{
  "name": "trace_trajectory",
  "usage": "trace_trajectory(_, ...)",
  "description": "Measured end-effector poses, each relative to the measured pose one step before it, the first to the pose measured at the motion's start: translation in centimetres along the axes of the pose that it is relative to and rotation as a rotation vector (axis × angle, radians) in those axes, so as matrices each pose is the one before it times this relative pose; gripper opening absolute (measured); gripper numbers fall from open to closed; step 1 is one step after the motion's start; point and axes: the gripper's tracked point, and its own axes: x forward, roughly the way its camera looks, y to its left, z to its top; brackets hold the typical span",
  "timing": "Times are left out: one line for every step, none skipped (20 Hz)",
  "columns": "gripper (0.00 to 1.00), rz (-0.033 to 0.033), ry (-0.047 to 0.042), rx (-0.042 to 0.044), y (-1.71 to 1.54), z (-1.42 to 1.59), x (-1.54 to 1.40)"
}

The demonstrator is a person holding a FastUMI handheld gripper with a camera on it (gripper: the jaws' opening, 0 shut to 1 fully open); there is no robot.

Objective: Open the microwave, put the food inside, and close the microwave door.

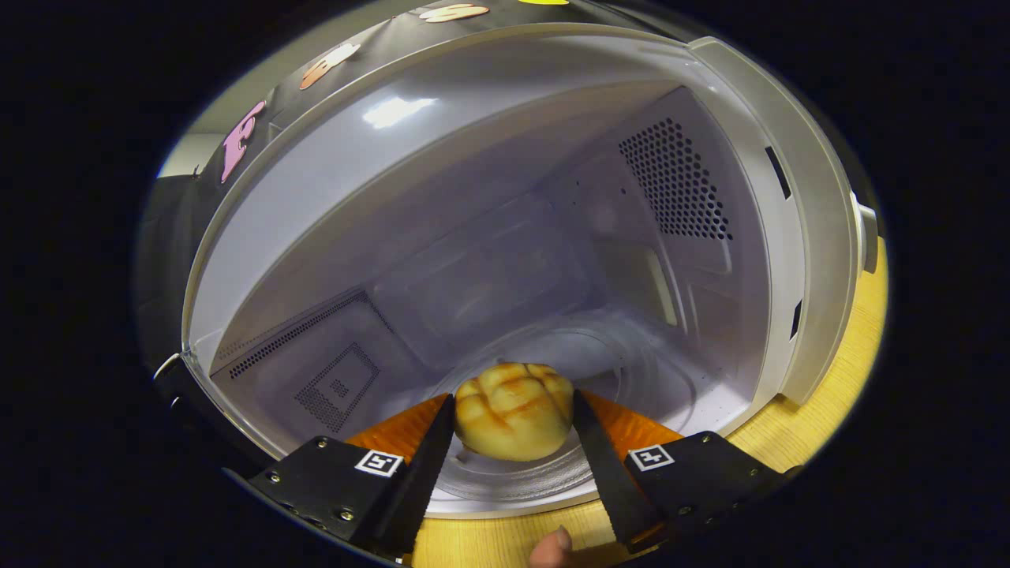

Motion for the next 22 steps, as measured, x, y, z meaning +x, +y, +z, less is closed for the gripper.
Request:
trace_trajectory(0.9,0.00577,0.00099,0.00438,0.272,-0.099,-0.24)
trace_trajectory(0.9,0.00236,0.0014,0.00223,0.141,0.06,-0.013)
trace_trajectory(0.9,0.00303,0.00507,0.00014,0.135,-0.224,-0.168)
trace_trajectory(0.9,-0.00033,0.00857,-0.0051,-0.015,-0.233,-0.019)
trace_trajectory(0.9,-0.00087,0.00381,-0.0157,-0.008,-0.304,-0.083)
trace_trajectory(0.9,-0.0025,0.00096,-0.02011,-0.144,-0.214,-0.083)
trace_trajectory(0.9,-0.00074,0.00013,-0.0189,-0.085,-0.153,-0.153)
trace_trajectory(0.9,0.00413,-0.00606,-0.01957,0.111,0.024,-0.143)
trace_trajectory(0.93,-0.00243,-0.02035,-0.0186,0.021,0.227,-0.246)
trace_trajectory(0.94,-0.01381,-0.03063,-0.02142,-0.198,0.6,-0.114)
trace_trajectory(0.94,-0.01488,-0.02733,-0.02691,-0.068,0.441,-0.215)
trace_trajectory(0.94,-0.01471,-0.02561,-0.02974,-0.134,0.551,-0.042)
trace_trajectory(0.94,0.002,-0.01689,-0.01814,0.079,0.336,-0.179)
trace_trajectory(0.94,0.0102,-0.00614,-0.00719,0.313,0.381,-0.35)
trace_trajectory(0.94,0.02029,0.003,-0.00124,0.578,0.065,-0.553)
trace_trajectory(0.94,0.0338,0.00065,-0.0079,0.944,0.244,-1.0)
trace_trajectory(0.94,0.02914,-0.00041,-0.02286,0.924,0.128,-1.214)
trace_trajectory(0.94,0.02031,-0.00729,-0.03075,0.8,0.381,-1.252)
trace_trajectory(0.94,0.02728,-0.0137,-0.02432,0.785,0.535,-1.418)
trace_trajectory(0.94,0.03464,-0.01162,-0.01757,1.029,0.567,-1.449)
trace_trajectory(0.94,0.0363,-0.0098,-0.00986,1.117,0.444,-1.419)
trace_trajectory(0.94,0.03737,0.00089,-0.0074,1.196,0.324,-1.419)
